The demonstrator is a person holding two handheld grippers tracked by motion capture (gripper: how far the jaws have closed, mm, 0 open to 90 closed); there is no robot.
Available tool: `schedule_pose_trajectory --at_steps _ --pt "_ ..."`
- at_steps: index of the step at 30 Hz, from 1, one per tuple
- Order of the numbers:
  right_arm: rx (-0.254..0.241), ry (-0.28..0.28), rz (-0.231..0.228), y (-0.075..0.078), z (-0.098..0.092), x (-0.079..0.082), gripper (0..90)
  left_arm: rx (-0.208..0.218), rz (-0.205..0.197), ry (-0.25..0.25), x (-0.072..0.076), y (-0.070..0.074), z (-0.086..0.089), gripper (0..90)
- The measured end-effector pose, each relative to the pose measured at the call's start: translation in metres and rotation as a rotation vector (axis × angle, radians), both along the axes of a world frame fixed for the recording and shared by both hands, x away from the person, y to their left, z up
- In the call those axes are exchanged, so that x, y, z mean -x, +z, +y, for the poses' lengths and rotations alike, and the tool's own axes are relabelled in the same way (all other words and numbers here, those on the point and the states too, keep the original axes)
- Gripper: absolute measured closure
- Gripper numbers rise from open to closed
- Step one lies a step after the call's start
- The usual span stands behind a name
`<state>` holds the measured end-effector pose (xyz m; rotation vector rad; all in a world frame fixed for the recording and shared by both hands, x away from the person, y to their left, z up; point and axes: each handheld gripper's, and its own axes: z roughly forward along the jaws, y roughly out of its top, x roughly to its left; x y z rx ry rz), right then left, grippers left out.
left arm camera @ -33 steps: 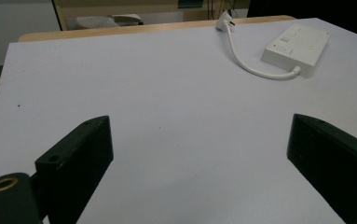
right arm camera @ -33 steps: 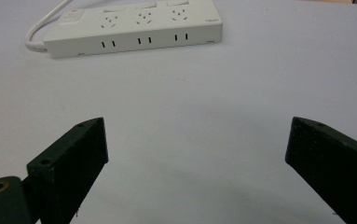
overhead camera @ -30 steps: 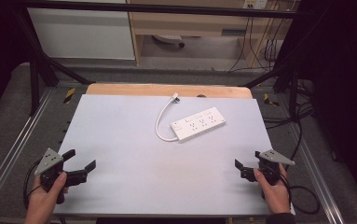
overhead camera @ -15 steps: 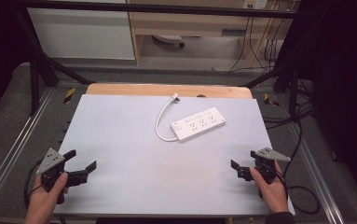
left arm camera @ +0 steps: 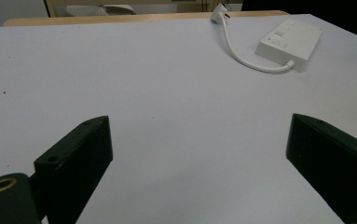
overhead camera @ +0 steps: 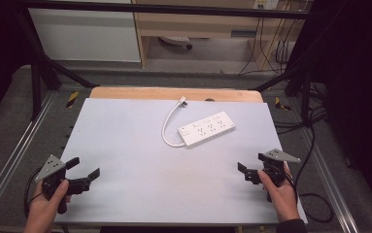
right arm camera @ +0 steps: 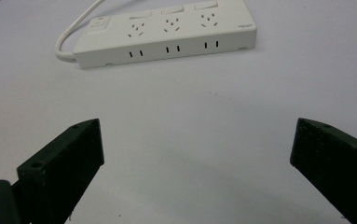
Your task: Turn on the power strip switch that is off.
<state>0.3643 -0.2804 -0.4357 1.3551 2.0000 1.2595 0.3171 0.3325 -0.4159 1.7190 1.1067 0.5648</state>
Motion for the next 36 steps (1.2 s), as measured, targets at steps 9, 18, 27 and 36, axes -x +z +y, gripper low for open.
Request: schedule_pose_trajectory --at_steps 9,18,27,36 --pt "0.025 0.023 0.002 0.008 0.011 -0.006 2.7 -0.014 -0.001 -0.008 -0.001 0.0 -0.001 7.2" --pt "0.043 0.026 -0.013 0.014 0.016 -0.016 3.4 -0.016 0.002 -0.009 -0.001 -0.001 0.0 7.1" --pt "0.057 0.047 -0.026 0.023 0.024 -0.025 3.3 -0.014 0.005 -0.008 -0.001 -0.001 -0.001 7.1" --pt "0.051 0.05 -0.04 0.033 0.032 -0.039 3.4 -0.016 0.005 -0.011 -0.001 -0.001 -0.001 7.1"
